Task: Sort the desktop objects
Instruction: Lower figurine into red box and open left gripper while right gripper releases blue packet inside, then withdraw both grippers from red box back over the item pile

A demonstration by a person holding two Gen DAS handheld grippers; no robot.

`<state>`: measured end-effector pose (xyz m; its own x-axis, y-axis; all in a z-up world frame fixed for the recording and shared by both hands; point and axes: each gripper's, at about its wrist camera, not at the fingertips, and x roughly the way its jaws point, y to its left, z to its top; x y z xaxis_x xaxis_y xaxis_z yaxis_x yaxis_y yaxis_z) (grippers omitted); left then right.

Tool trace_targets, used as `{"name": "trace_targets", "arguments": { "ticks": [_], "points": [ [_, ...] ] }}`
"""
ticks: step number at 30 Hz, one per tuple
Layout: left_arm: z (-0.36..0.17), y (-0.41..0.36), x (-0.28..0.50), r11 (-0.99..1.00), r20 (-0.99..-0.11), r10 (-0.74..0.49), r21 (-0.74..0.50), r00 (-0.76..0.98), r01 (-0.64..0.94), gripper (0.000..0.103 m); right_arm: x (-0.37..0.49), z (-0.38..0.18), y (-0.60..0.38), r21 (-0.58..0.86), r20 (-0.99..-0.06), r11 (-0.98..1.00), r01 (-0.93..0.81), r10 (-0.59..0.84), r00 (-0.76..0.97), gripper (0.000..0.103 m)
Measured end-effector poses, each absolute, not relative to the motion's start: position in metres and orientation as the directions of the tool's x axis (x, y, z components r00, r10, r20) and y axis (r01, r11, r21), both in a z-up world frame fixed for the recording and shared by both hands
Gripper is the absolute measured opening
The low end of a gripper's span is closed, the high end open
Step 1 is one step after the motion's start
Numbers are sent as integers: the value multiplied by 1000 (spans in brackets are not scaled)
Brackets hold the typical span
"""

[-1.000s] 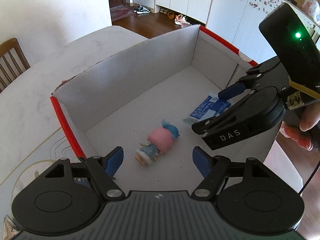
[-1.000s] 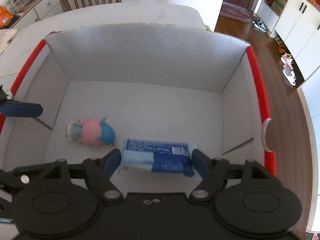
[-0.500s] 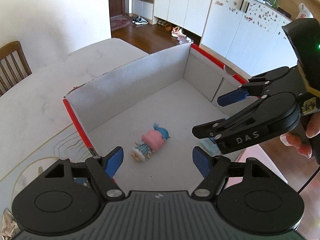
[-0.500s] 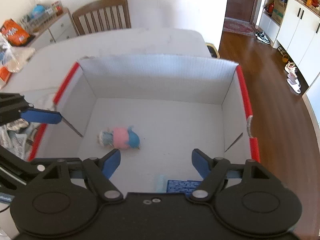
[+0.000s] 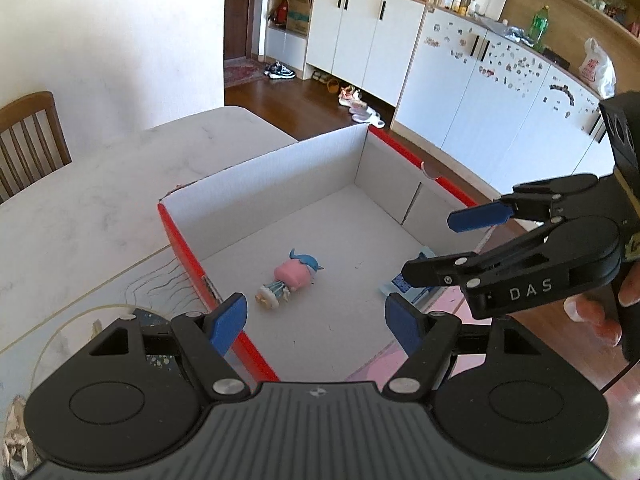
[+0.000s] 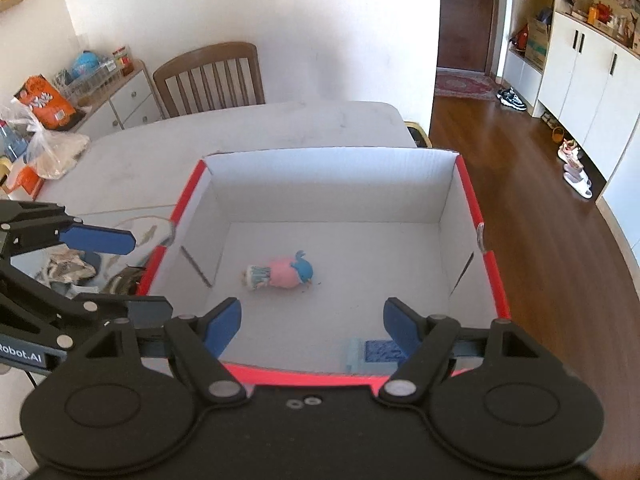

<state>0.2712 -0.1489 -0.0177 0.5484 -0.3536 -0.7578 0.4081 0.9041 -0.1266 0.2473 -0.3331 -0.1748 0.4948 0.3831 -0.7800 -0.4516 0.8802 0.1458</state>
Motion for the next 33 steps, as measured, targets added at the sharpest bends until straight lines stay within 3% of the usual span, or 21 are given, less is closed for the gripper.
{"name": "trace_targets", "arguments": {
  "ticks": [11,19,21,33],
  "points": [
    [1,-118,220,914,-709,-335,-86,621,396,76,206,-156,-298,140,-740,859,-492,421,525,79],
    [4,-77,187,935,-690,-280,-38,667,353,77,183,-156,-267,153,-725,835,-529,458,514,84],
    [2,-65,179,940,-688,-265,-28,676,340,82,177,-156,-260,160,-721,828,-538,470,509,86],
    [-24,13,149,972,-723,-208,-81,659,218,84,151,-161,-212,130,-703,782,-610,507,499,90]
  ]
}}
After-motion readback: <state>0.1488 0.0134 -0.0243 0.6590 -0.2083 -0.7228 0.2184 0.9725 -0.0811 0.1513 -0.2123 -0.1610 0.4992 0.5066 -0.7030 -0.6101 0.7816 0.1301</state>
